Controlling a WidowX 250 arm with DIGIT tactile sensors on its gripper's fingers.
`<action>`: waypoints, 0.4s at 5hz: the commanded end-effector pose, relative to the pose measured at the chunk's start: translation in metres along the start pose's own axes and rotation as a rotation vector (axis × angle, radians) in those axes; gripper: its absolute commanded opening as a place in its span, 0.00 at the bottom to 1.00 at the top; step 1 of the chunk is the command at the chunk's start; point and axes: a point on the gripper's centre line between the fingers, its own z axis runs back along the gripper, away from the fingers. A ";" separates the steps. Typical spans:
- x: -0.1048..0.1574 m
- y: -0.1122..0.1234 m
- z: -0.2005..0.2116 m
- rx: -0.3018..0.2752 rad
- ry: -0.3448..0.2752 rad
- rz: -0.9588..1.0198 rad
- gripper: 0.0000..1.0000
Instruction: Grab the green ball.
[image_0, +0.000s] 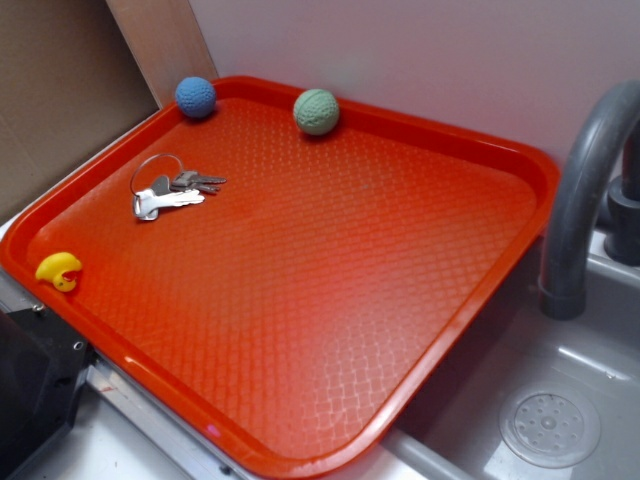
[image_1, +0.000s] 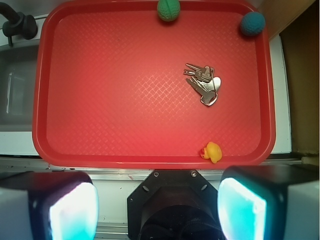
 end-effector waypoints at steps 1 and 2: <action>0.000 0.000 0.000 0.000 0.000 0.000 1.00; 0.048 0.021 -0.035 0.017 -0.121 0.075 1.00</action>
